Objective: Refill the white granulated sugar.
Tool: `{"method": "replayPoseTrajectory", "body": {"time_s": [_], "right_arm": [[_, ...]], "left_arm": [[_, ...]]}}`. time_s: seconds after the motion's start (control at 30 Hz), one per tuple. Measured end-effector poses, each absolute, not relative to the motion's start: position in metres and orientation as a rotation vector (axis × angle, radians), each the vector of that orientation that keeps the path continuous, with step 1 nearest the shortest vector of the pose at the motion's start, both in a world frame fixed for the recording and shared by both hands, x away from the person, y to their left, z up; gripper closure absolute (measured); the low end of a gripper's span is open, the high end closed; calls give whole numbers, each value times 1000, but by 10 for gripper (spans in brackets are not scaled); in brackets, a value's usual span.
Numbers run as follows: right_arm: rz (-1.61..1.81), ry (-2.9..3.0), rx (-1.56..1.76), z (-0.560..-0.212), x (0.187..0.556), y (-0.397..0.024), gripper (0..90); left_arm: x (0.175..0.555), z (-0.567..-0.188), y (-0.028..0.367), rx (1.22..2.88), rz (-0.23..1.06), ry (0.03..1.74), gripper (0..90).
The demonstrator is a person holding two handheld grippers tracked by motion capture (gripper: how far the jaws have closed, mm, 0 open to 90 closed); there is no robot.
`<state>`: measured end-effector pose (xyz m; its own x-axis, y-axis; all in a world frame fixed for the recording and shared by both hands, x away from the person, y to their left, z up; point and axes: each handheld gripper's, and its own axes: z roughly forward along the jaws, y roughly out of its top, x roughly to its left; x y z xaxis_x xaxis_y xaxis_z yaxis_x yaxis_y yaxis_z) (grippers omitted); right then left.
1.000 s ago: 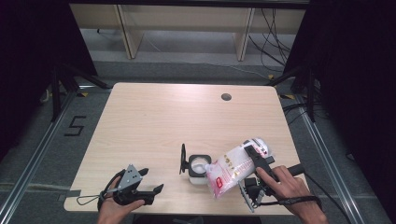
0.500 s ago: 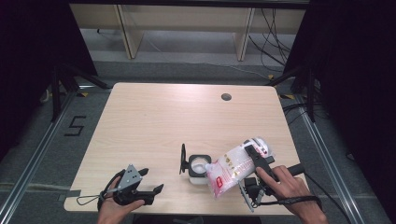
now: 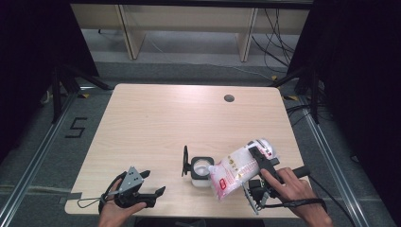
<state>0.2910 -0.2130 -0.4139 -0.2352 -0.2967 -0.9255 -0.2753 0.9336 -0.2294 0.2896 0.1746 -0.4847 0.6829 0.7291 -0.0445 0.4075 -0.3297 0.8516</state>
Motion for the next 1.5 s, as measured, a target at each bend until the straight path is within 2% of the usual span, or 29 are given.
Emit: {"method": "replayPoseTrajectory", "body": {"time_s": [1.5], "right_arm": [[-10, 1839, -421, -409, 290, -216, 446]], "left_arm": [[289, -485, 174, 1958, 434, 880, 205]]}}
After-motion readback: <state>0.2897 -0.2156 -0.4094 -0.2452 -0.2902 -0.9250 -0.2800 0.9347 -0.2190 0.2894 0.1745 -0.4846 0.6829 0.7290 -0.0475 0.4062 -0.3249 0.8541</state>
